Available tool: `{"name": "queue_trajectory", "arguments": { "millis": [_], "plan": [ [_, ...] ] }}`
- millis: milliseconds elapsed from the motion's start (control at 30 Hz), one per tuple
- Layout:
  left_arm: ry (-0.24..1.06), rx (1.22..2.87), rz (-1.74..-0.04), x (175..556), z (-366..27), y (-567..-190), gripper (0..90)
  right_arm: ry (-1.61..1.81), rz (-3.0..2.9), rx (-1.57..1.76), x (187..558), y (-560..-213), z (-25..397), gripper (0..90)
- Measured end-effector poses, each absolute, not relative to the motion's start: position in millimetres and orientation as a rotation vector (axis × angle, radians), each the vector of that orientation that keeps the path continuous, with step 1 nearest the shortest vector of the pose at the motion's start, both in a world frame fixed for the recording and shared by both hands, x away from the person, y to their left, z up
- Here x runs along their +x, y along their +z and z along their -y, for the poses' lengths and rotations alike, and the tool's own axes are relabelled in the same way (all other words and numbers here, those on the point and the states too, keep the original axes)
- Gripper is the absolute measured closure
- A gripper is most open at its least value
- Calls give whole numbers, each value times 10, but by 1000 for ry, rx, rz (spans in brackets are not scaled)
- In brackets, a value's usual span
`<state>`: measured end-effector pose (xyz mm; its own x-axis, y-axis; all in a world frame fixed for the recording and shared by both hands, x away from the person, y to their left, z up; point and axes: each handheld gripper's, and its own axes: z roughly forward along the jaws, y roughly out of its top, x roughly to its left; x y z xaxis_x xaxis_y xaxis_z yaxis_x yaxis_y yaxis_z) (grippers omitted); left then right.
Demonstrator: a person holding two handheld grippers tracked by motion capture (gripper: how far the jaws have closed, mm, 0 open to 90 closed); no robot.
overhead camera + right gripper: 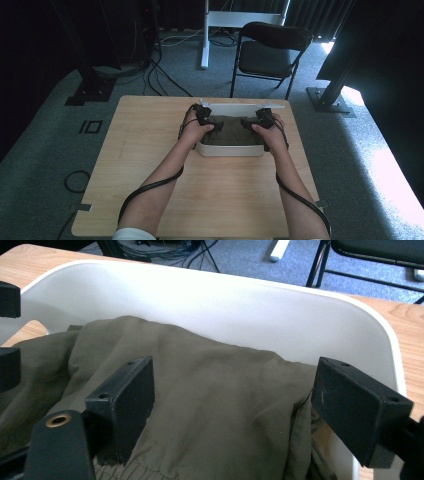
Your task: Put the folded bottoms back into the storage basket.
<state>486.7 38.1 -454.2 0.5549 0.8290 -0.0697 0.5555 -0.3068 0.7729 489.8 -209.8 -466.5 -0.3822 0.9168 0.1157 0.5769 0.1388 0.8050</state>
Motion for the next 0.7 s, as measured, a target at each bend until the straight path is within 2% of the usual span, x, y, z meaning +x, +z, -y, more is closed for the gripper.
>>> {"name": "queue_trajectory", "arguments": {
  "millis": [700],
  "plan": [
    [440, 1943, -1027, 4554, -473, -4398, 197, 1142, -2033, 1349, 4619, -4491, 2183, 159]
  ]
}}
